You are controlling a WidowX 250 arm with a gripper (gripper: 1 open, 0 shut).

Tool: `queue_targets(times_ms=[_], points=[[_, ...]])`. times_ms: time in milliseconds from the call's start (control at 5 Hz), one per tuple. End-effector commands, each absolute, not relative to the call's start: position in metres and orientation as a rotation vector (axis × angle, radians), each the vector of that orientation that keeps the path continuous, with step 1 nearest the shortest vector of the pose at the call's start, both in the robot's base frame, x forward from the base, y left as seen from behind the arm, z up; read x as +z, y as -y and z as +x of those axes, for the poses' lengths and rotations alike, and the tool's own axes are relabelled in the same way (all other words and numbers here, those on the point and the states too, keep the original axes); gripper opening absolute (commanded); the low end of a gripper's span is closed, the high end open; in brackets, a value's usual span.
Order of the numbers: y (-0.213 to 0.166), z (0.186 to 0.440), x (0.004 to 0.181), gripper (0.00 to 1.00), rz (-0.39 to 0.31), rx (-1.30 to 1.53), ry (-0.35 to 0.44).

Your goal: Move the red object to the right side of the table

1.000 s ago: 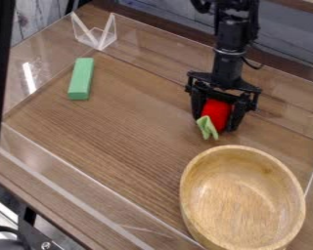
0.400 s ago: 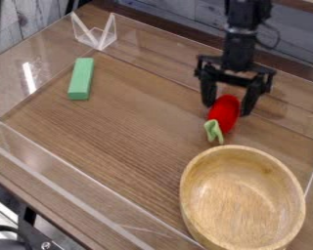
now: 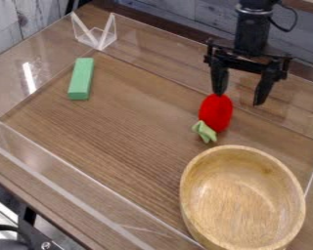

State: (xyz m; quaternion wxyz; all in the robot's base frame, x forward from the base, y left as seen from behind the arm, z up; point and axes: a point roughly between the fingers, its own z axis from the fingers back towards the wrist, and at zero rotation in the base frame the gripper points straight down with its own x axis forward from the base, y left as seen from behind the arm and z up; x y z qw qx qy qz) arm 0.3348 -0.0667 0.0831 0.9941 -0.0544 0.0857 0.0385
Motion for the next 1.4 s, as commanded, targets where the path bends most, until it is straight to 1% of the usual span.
queue_targets(times_ms=[0,200,400,600,1200], points=[[0.071,0.34,0.102,1.0,-0.124,0.161,-0.101],[0.072,0.341,0.095,0.0,-0.119,0.237,-0.11],[0.079,0.337,0.088,1.0,-0.107,0.208,-0.121],[0.086,0.334,0.083,1.0,-0.101,0.174,-0.129],[0.061,0.338,0.076,1.0,-0.107,0.277,-0.123]])
